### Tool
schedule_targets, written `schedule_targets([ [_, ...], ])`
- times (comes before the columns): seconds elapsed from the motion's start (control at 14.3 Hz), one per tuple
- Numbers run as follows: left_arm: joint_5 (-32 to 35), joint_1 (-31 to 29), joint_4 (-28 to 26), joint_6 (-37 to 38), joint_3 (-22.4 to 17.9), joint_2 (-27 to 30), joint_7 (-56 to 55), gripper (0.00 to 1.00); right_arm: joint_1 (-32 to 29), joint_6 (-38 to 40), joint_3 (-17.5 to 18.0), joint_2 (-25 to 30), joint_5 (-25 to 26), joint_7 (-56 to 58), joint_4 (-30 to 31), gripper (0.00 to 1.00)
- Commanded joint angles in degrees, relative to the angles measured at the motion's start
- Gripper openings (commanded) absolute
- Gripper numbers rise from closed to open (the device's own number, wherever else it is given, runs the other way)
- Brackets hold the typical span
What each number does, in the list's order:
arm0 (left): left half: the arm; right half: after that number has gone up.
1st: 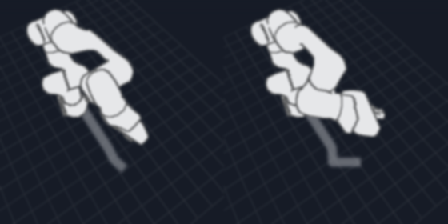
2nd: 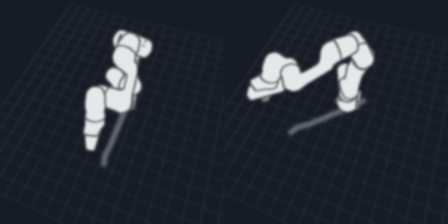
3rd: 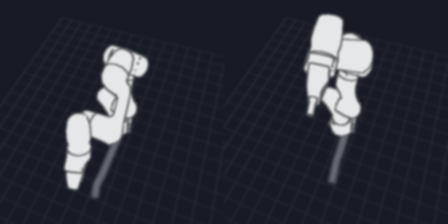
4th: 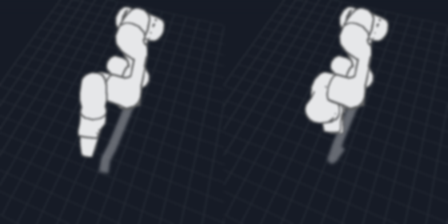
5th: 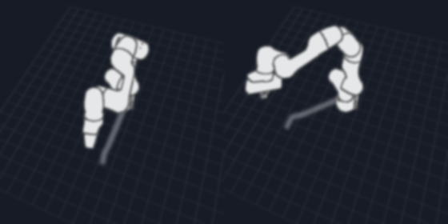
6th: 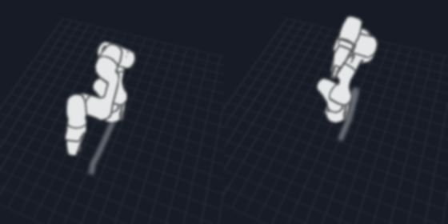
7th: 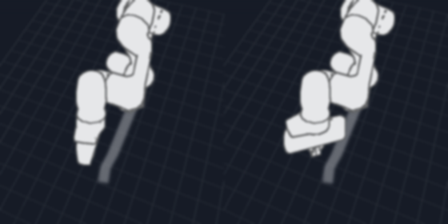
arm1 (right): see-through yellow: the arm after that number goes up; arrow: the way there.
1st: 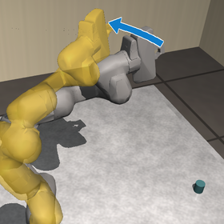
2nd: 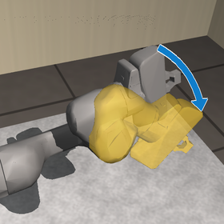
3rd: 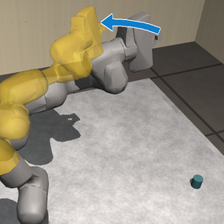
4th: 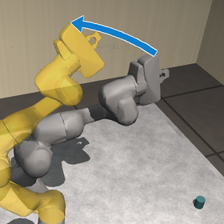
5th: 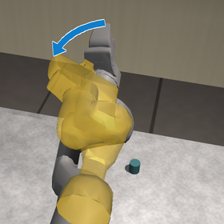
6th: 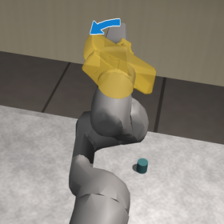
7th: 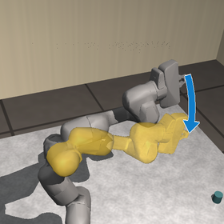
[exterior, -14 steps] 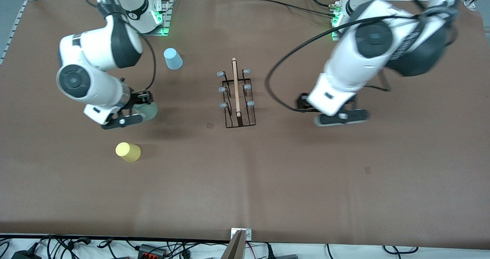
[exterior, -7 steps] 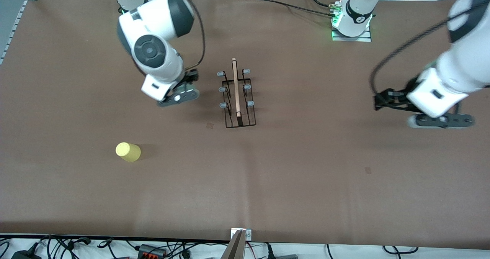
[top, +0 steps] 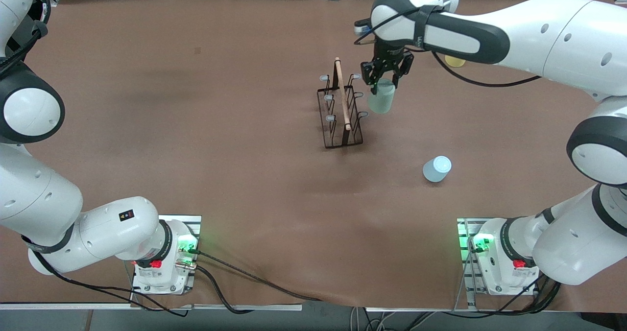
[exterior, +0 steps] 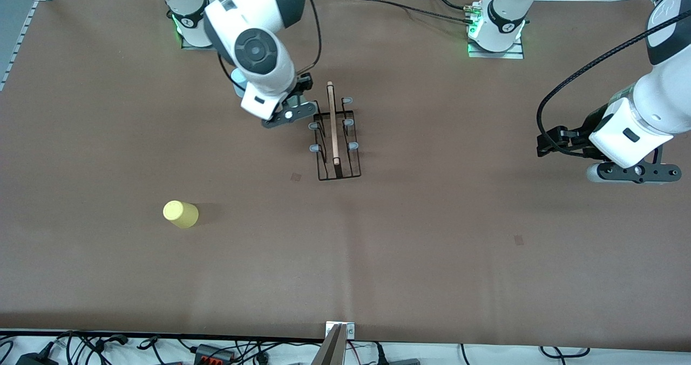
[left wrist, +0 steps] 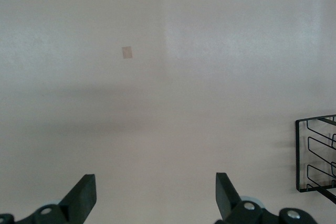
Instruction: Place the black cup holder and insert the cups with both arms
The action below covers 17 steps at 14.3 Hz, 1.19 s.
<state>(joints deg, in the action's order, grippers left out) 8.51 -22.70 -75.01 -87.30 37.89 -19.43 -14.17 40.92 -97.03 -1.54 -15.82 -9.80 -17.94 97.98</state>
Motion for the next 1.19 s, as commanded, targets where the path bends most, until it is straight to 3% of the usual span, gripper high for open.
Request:
schedule_targets([
  [0.0, -0.07, -0.33, 0.13, 0.99, -0.18, 0.79, 1.07, 1.00, 1.18, -0.34, -0.66, -1.06, -0.75, -0.96, -1.12, 0.20],
  [0.07, -0.33, -0.07, -0.83, 0.90, -1.49, 2.19, 1.08, 1.00, 1.18, -0.87, -0.66, -1.23, -0.83, -0.96, -1.12, 0.20],
  [0.21, -2.16, 5.17, -5.65, 0.20, -9.81, 6.58, 1.08, 1.00, 2.41, -2.19, -0.66, -2.02, -0.84, -2.09, -1.21, 0.20],
  [0.35, -6.47, 15.96, -7.60, 0.11, -24.72, 8.70, 2.04, 1.00, 3.37, -3.07, -0.66, -2.73, -0.75, -2.89, -1.21, 0.20],
  [0.49, -8.41, 23.20, -9.18, -0.85, -35.39, 9.49, 2.30, 1.00, 3.55, -3.34, -0.66, -3.25, -0.75, -2.89, -1.21, 0.20],
  [0.56, -8.42, 24.36, -11.10, -1.46, -37.34, 10.63, 2.91, 1.00, 3.55, -3.34, -0.66, -3.69, -0.83, -2.89, -1.21, 0.21],
  [0.77, -8.33, 24.28, -20.32, -5.94, -37.63, 16.69, 4.94, 1.00, 4.43, -3.42, -0.66, -4.84, -0.66, -2.80, -1.21, 0.21],
  [1.12, -7.11, 23.75, -20.96, -9.63, -37.71, 16.62, 5.03, 1.00, 4.52, -5.97, -0.66, -6.77, -0.84, -2.89, -1.21, 0.21],
])
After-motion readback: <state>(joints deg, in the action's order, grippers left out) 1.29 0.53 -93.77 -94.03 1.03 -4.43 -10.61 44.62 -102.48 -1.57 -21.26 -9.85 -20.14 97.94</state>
